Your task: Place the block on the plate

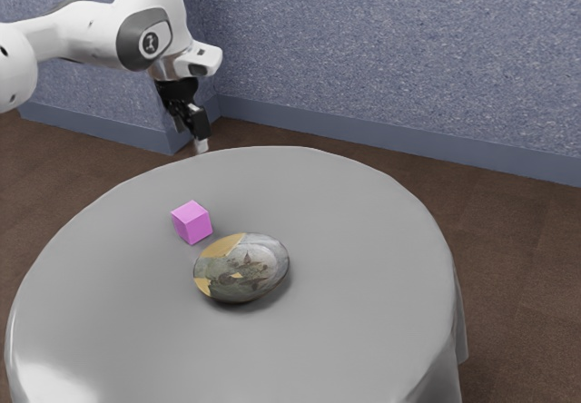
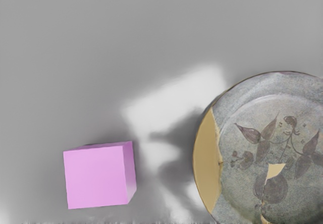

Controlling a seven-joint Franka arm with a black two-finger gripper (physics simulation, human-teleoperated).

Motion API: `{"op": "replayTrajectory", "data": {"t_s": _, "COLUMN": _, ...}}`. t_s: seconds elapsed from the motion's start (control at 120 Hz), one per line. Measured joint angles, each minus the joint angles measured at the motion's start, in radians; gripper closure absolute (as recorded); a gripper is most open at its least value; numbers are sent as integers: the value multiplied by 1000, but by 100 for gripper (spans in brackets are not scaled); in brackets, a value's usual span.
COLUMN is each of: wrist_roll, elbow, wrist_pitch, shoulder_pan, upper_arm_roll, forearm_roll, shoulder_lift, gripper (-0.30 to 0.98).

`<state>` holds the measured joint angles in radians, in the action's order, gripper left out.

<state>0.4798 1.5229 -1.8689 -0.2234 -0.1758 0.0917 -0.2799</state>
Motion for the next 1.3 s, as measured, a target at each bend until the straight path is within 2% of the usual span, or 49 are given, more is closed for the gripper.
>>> {"op": "replayTrajectory", "data": {"t_s": 0.267, "wrist_roll": -2, "elbow": 28, "wrist_pitch": 5, "shoulder_pan": -8, "upper_arm_roll": 37, "forearm_roll": 3, "shoulder_lift": -30, "gripper": 0}}
{"op": "replayTrajectory", "data": {"t_s": 0.425, "wrist_roll": -3, "elbow": 19, "wrist_pitch": 0, "shoulder_pan": -14, "upper_arm_roll": 92, "forearm_roll": 2, "shoulder_lift": -139, "gripper": 0}}
{"op": "replayTrajectory", "data": {"t_s": 0.733, "wrist_roll": -2, "elbow": -83, "wrist_pitch": -61, "shoulder_pan": -44, "upper_arm_roll": 99, "forearm_roll": -45, "shoulder_lift": -349, "gripper": 0}}
{"op": "replayTrajectory", "data": {"t_s": 0.967, "wrist_roll": 1, "elbow": -88, "wrist_pitch": -97, "shoulder_pan": -44, "upper_arm_roll": 98, "forearm_roll": -93, "shoulder_lift": -381, "gripper": 0}}
{"op": "replayTrajectory", "data": {"t_s": 1.3, "wrist_roll": 6, "elbow": -87, "wrist_pitch": -111, "shoulder_pan": -46, "upper_arm_roll": 99, "forearm_roll": -103, "shoulder_lift": -414, "gripper": 0}}
